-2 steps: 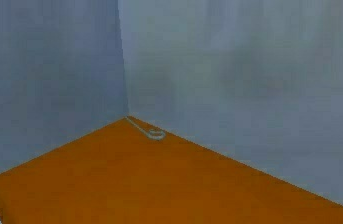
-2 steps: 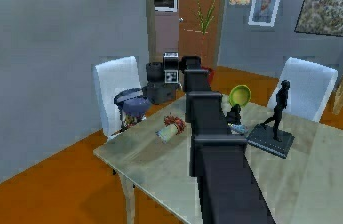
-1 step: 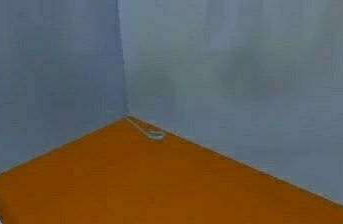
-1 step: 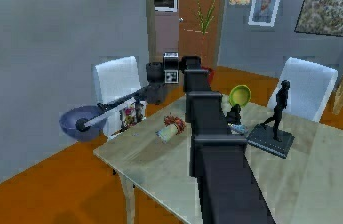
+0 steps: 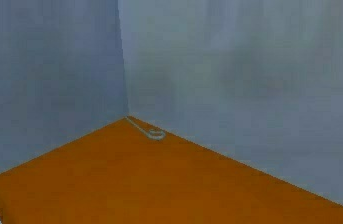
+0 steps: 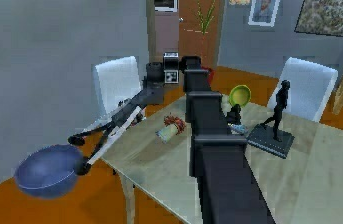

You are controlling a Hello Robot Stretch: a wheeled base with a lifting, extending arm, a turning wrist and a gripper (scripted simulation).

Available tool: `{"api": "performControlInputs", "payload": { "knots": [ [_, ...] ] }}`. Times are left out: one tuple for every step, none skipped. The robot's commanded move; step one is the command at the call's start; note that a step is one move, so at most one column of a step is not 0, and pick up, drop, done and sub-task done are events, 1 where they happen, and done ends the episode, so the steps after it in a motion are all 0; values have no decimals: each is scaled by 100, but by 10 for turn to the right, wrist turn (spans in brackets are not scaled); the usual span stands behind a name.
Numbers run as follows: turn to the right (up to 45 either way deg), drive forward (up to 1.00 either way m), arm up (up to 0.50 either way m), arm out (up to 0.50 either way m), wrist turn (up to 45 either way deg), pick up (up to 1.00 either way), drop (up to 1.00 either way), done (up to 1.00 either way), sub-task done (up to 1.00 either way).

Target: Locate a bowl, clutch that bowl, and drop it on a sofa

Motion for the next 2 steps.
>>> {"api": "performControlInputs", "payload": {
  "knots": [
    [0,0,0,0,-90,0,0,0,0],
    [0,0,0,-34,0,0,0,0,0]
  ]
}}
